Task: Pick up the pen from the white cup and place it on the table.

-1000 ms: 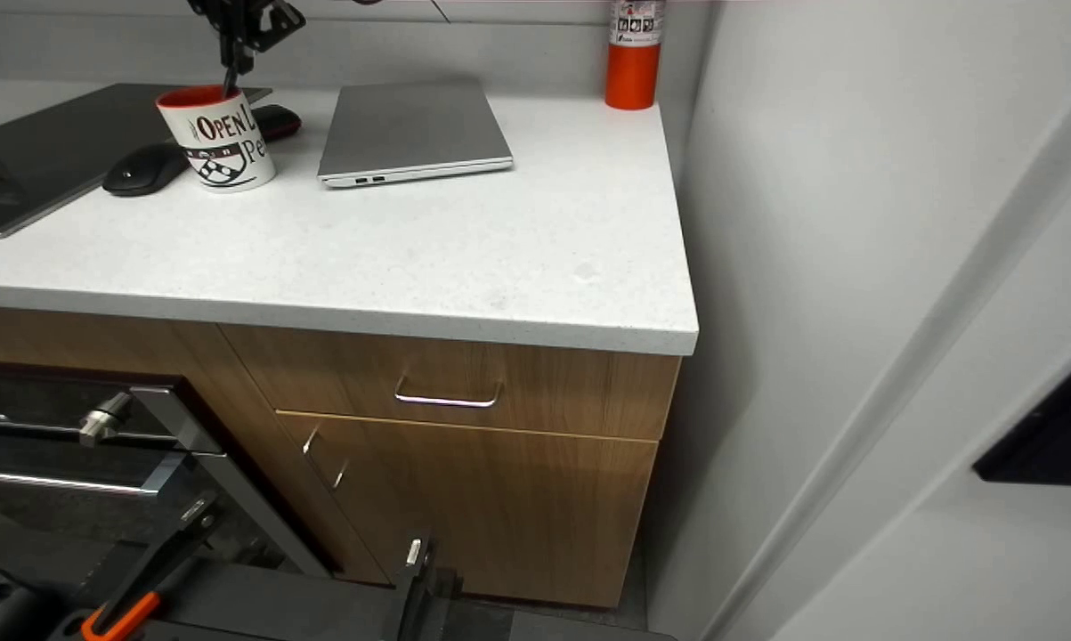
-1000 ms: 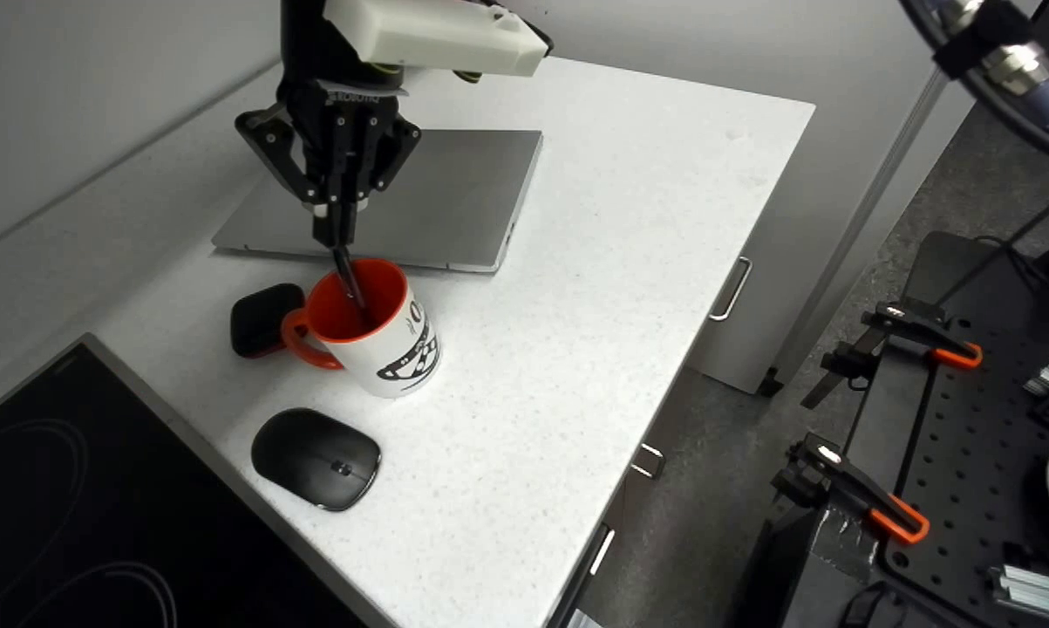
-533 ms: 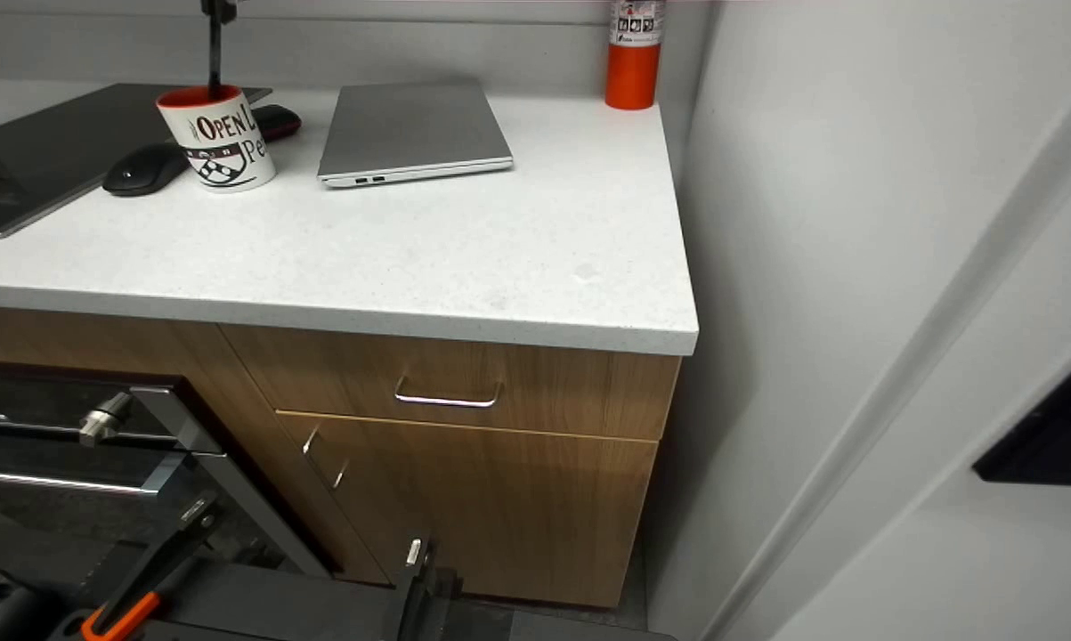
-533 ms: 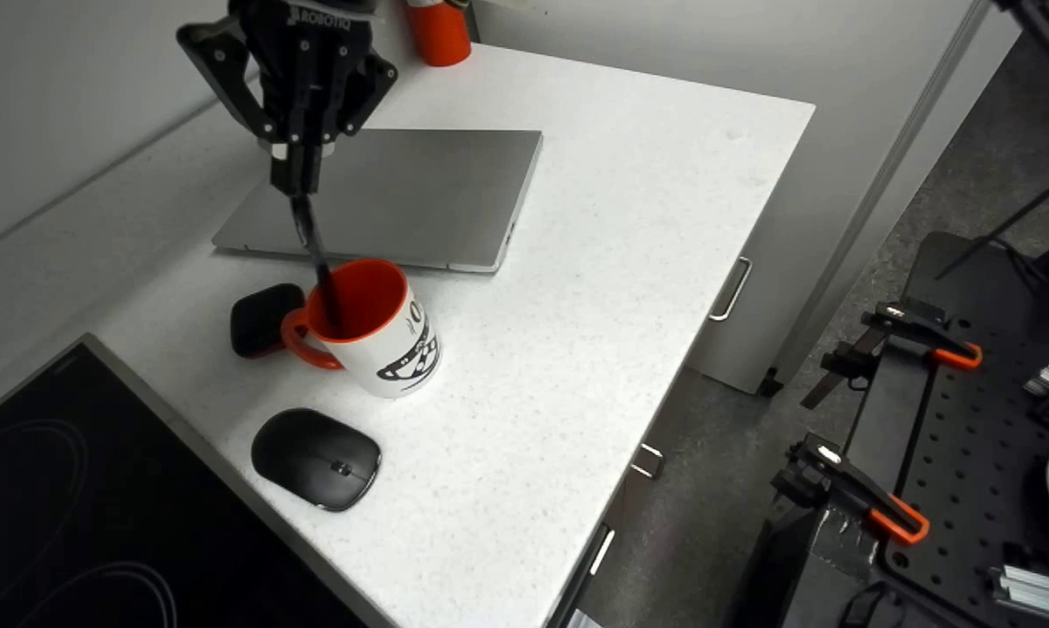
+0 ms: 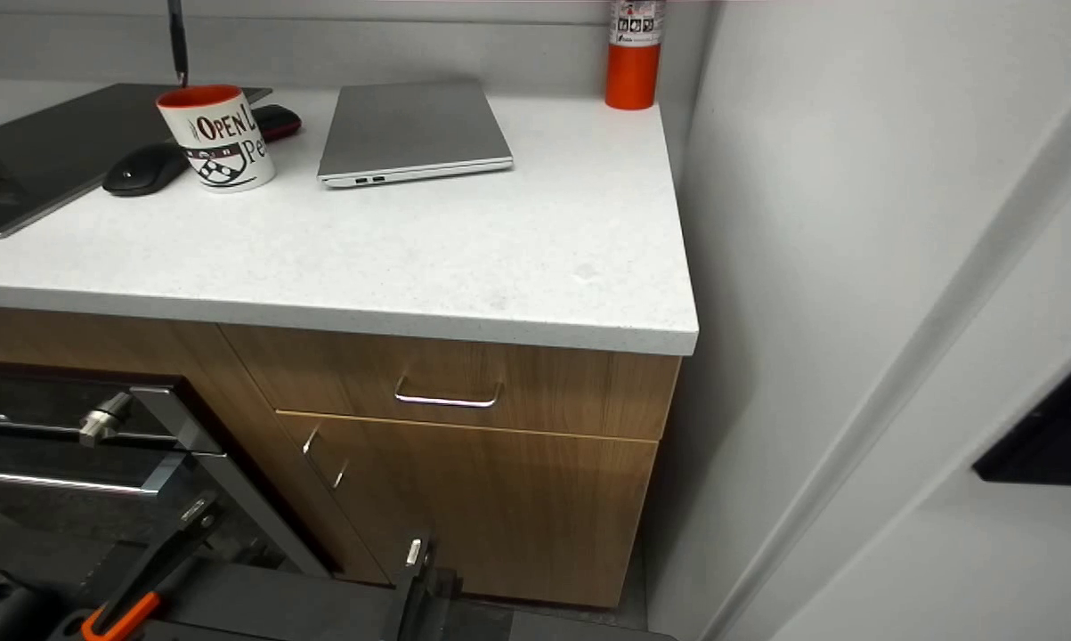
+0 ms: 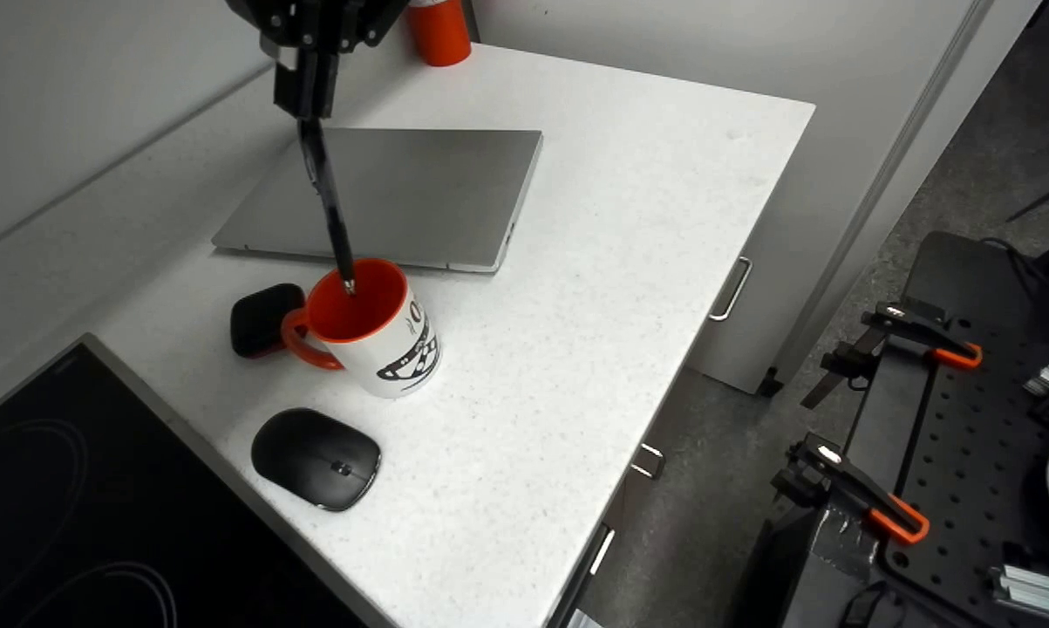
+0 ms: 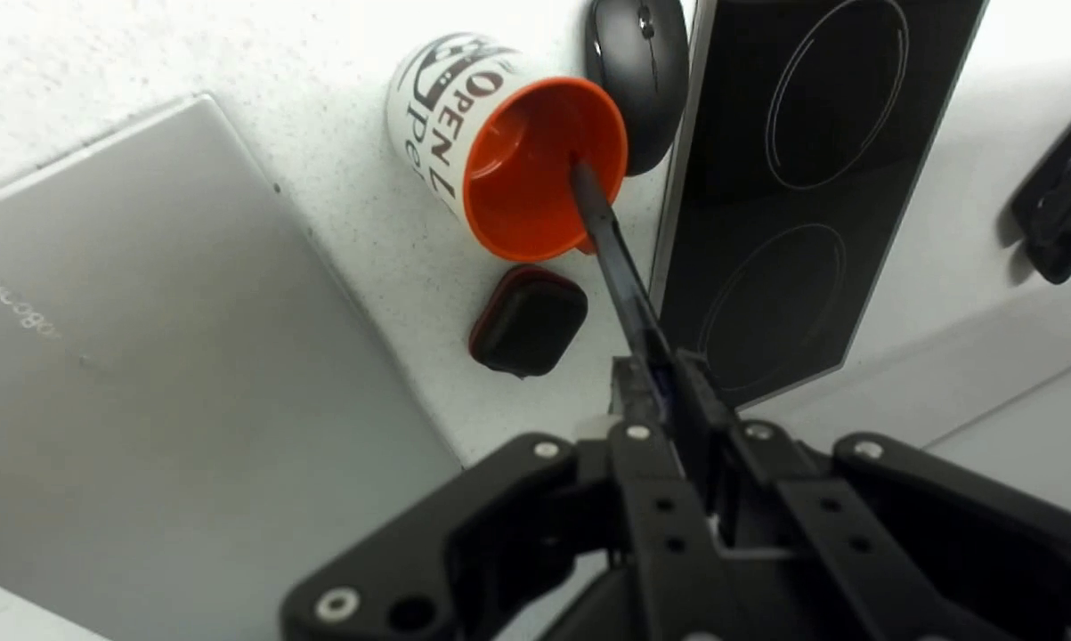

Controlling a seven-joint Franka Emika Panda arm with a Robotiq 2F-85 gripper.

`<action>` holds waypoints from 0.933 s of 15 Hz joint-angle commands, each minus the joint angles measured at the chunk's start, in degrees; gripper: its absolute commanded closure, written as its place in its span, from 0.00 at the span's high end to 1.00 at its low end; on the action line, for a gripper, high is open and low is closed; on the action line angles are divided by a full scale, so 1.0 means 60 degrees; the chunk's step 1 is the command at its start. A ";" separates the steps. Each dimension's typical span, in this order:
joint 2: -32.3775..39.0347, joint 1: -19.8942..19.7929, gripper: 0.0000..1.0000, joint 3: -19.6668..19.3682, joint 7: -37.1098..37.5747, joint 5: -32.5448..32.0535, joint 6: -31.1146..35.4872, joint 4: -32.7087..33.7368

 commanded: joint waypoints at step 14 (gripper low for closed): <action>-0.1723 0.0226 0.00 -0.0490 0.0861 -0.0212 -0.0107 -0.3276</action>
